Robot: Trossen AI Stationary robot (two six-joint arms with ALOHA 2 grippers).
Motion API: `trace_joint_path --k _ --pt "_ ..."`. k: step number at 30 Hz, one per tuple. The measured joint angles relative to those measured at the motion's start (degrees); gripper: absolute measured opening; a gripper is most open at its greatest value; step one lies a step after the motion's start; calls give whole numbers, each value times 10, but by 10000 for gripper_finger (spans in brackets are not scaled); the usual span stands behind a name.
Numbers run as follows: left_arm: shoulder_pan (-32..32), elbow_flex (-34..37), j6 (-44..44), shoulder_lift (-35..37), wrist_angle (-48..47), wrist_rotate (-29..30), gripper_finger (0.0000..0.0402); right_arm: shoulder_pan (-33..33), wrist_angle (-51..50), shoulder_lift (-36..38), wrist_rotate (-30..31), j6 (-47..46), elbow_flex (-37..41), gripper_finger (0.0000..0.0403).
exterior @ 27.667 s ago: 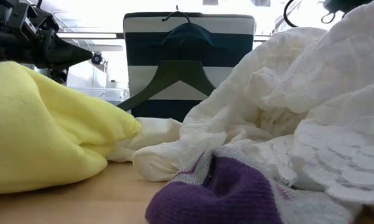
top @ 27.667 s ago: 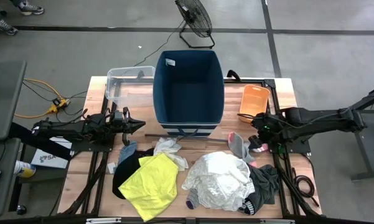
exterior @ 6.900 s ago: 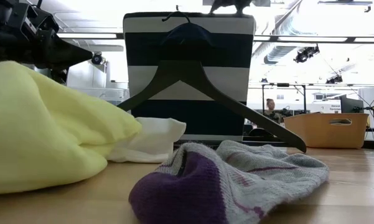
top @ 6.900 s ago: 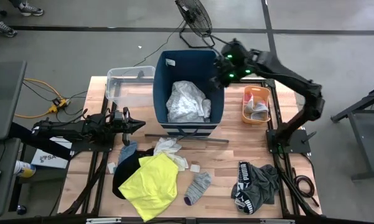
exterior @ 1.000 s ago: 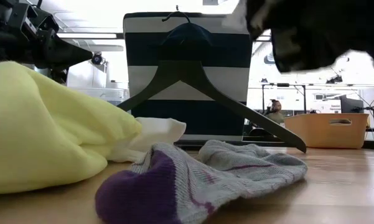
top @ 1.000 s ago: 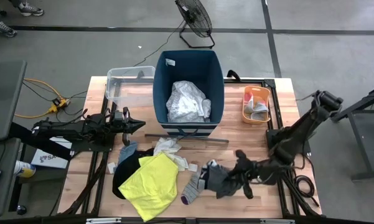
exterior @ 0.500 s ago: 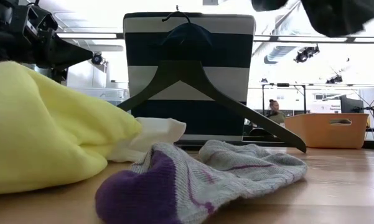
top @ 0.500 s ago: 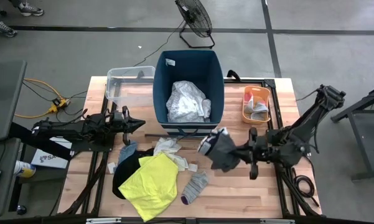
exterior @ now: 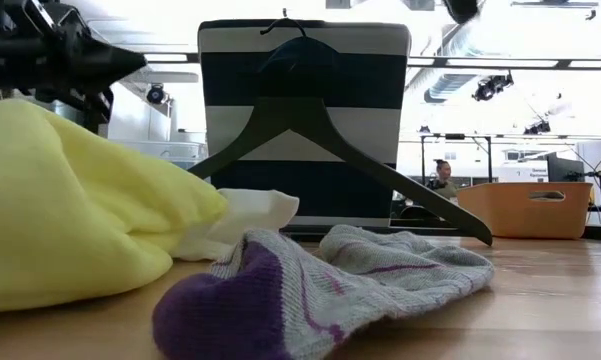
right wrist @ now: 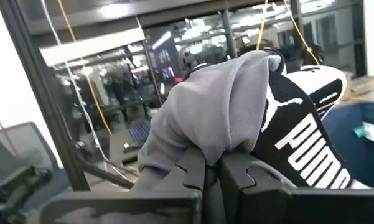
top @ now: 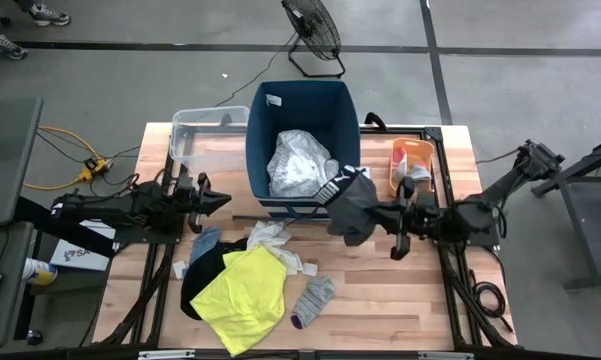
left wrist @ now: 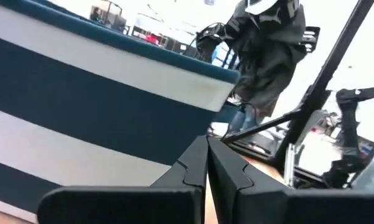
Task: Pick & Place Cloths
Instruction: Put the grey boxer into the transparent container
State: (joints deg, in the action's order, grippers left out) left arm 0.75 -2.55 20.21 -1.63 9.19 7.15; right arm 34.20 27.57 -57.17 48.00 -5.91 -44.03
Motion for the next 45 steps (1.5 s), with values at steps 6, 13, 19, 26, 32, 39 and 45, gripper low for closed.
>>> trace_joint_path --k 6,13,19,26,32,39,45 --pt "0 -97 -38 -46 8 8 11 -70 27 0 -97 25 0 5" --pt "0 -232 -118 -198 6 44 64 -141 34 0 -162 30 0 5" --pt "0 -349 -174 -367 13 56 158 -175 46 0 -151 46 0 5" --pt "0 -465 -200 -520 13 56 224 -196 59 -1 -94 47 0 5" --pt "0 -554 -225 -621 13 34 231 -220 57 -5 -133 12 0 5" --pt "5 -662 -326 -713 10 5 232 -234 55 -6 -123 -35 0 5" --pt "39 -736 -484 -770 5 38 239 -250 49 -5 -128 -81 0 5"
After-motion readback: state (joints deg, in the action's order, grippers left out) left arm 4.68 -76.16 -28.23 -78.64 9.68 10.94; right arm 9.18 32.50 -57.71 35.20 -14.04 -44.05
